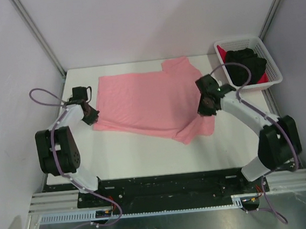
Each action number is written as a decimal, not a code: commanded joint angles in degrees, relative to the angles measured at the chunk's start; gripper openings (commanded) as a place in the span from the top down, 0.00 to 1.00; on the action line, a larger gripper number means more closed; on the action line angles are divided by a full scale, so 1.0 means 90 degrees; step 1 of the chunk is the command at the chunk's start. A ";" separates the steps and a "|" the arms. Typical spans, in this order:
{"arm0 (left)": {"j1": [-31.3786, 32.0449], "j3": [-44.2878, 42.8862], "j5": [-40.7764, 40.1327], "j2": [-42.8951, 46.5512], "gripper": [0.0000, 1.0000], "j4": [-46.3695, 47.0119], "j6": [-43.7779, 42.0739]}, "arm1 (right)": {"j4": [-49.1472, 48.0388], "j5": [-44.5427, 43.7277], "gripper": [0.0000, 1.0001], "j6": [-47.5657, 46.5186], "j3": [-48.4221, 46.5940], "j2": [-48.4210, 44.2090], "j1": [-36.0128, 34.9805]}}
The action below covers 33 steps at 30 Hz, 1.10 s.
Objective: Fold and stack the t-shirts
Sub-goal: Grap the side of the flattened tshirt closest away from the robot with both arms, then fold the flattened tshirt in 1/3 of the way
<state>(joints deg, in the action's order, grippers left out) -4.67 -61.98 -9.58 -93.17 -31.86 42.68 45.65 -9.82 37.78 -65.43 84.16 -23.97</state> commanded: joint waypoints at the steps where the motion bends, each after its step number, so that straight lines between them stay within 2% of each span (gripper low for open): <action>1: 0.0047 -0.0600 -0.0235 -0.0485 1.00 0.0041 0.0132 | -0.0553 -0.0485 1.00 -0.0322 -0.1102 0.0952 0.0150; 6: 0.0063 -0.0821 -0.0246 -0.0877 1.00 0.0035 0.0268 | -0.0574 -0.0453 1.00 -0.0436 -0.1990 0.1928 0.0359; 11: 0.0054 -0.0868 -0.0393 -0.0869 1.00 0.0036 0.0288 | -0.0511 -0.0453 1.00 -0.0483 -0.2432 0.2214 0.0572; 33: 0.0050 -0.1047 -0.0490 -0.0678 1.00 0.0043 0.0237 | -0.0520 -0.0396 1.00 -0.0634 -0.2042 0.1993 0.1131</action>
<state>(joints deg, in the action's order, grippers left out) -4.29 -68.84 -11.88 -101.56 -32.23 44.12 41.67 -12.43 32.95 -84.23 104.51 -14.37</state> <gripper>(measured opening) 0.003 0.009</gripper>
